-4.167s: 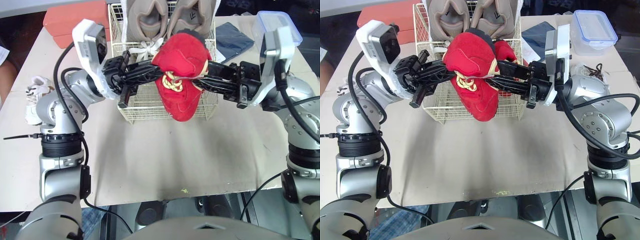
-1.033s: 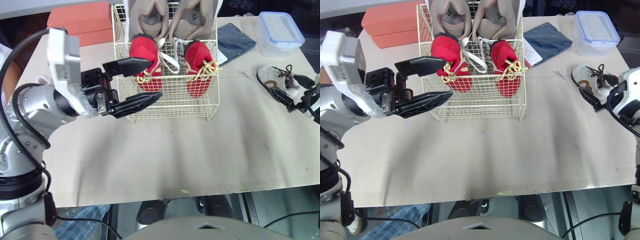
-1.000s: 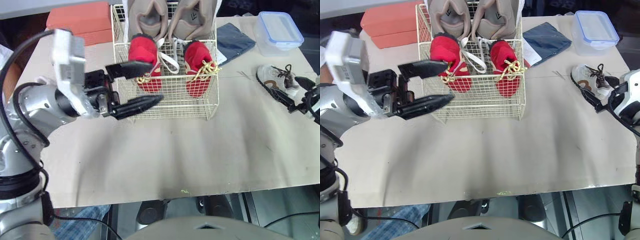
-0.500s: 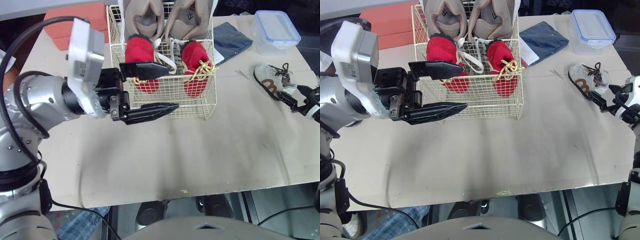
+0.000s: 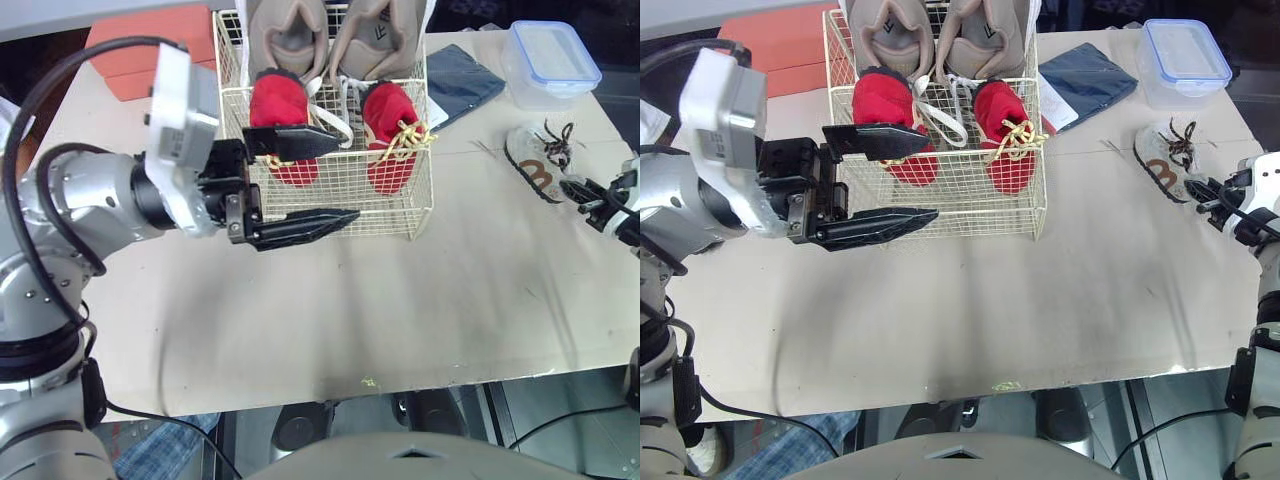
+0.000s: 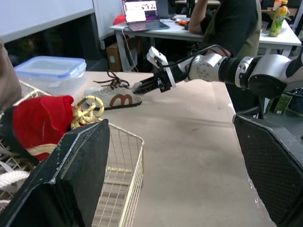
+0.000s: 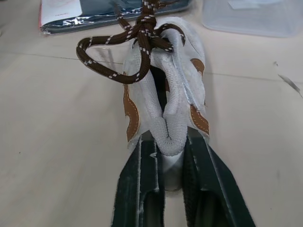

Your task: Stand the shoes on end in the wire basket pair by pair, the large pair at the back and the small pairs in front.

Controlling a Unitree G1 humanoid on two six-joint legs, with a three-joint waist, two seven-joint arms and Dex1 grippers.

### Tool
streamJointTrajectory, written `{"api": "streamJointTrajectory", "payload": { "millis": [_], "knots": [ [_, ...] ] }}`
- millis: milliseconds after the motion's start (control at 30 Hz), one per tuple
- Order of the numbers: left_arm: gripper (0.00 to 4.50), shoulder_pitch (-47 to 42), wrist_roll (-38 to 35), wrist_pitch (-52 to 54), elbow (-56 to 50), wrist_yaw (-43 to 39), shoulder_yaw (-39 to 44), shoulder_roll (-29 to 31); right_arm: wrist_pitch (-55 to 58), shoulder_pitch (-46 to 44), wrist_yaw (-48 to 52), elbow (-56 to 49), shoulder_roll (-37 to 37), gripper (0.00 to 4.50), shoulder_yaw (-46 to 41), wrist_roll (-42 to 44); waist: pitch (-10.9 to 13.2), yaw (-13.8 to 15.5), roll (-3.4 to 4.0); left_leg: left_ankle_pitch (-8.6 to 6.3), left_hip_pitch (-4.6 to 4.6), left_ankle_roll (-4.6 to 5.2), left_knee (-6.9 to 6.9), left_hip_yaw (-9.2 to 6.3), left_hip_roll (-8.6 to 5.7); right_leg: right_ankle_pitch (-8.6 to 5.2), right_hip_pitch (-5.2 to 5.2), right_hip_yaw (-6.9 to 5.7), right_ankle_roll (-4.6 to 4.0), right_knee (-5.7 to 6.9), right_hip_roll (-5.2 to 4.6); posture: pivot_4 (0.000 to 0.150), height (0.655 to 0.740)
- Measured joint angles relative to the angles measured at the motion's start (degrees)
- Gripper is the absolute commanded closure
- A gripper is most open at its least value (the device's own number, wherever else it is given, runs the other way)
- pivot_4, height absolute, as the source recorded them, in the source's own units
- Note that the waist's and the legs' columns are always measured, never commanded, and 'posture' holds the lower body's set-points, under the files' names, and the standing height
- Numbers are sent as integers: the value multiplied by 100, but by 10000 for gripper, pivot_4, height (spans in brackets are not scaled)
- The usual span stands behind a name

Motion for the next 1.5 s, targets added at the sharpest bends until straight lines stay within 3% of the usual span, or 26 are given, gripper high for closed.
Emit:
{"api": "streamJointTrajectory", "payload": {
  "millis": [133, 300, 500, 633, 767, 1000, 1233, 1500],
  "knots": [
    [0, 102, 168, -98, 31, -136, -8, -15, -284, 594, 135, -1164, -136, 44776, 81, -96, 3, 4, 6, 0, -2, 0, 0, 1, 0, 0, -1, 0, 0, -1, 0, 1500, 7400],
    [0, 174, 254, -231, 210, -243, 36, -123, -643, 638, 228, -2571, -348, 44776, -223, 178, 9, -10, 32, 0, 1, 0, 2, 2, 2, 2, -1, 3, 4, 2, 0, 1500, 7400],
    [0, 634, 649, -460, 589, -697, 149, -124, -2238, 356, 211, -3685, -345, 44776, -372, 144, 10, 8, 31, 0, -1, 0, 2, 1, 4, 2, -1, -2, 4, -3, 3, 1500, 7400],
    [0, 637, 905, -610, 807, -1097, 183, 48, -3589, 465, 669, -4271, -359, 44776, -31, 20, 10, 25, 30, 0, -4, 0, 2, -3, 1, 2, 0, -6, 4, -4, -1, 1500, 7400],
    [0, 423, 916, -630, 841, -1272, 185, 78, -4304, 434, 1031, -4380, -430, 44776, 472, -96, 10, 14, 30, 0, -3, 0, 5, -2, 1, 2, 0, -5, 4, -2, -2, 1500, 7400],
    [0, -179, 1005, -743, 855, -1259, 83, -130, -5660, -413, 1516, -4038, -696, 44776, 1430, -546, 11, -1, 28, 0, -3, 0, 5, -4, 3, 2, 0, -8, 4, -3, 1, 1500, 7400],
    [0, -841, 1707, -842, 1059, -1477, -795, -227, -6412, -1128, 1615, -3567, -688, 44776, 2232, -765, 12, 0, 26, 0, -4, -1, 6, -4, 0, 2, -1, -7, 4, -3, 8, 1500, 7400],
    [0, -1107, 2397, -757, 1380, -1701, -1652, -389, -6859, -1531, 1202, -3543, -540, 44776, 2392, -993, 12, 1, 26, 0, -6, -1, 6, -6, 1, 2, -3, -6, 4, -3, 12, 1500, 7400]
  ]
}}
